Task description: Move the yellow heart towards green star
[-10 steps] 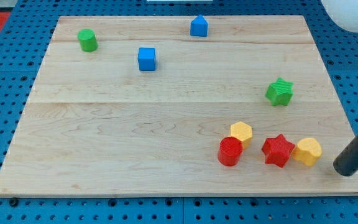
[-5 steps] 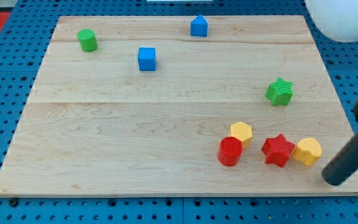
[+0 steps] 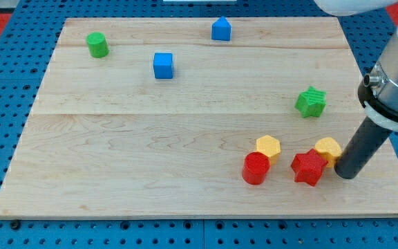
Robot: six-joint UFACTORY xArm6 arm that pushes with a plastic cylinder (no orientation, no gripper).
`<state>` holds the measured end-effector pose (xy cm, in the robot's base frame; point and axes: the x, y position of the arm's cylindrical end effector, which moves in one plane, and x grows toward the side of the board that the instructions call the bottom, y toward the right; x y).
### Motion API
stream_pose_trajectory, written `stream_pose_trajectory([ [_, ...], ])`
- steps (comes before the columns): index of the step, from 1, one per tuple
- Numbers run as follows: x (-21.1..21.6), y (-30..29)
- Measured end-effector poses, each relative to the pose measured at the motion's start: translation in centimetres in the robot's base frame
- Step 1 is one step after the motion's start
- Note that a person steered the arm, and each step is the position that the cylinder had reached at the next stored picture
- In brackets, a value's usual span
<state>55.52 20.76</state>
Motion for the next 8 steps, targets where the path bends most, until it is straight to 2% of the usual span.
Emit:
stream_pose_trajectory([
  [3,-1.9,-0.7],
  [6,-7.1,-0.9],
  [8,-8.1,-0.9],
])
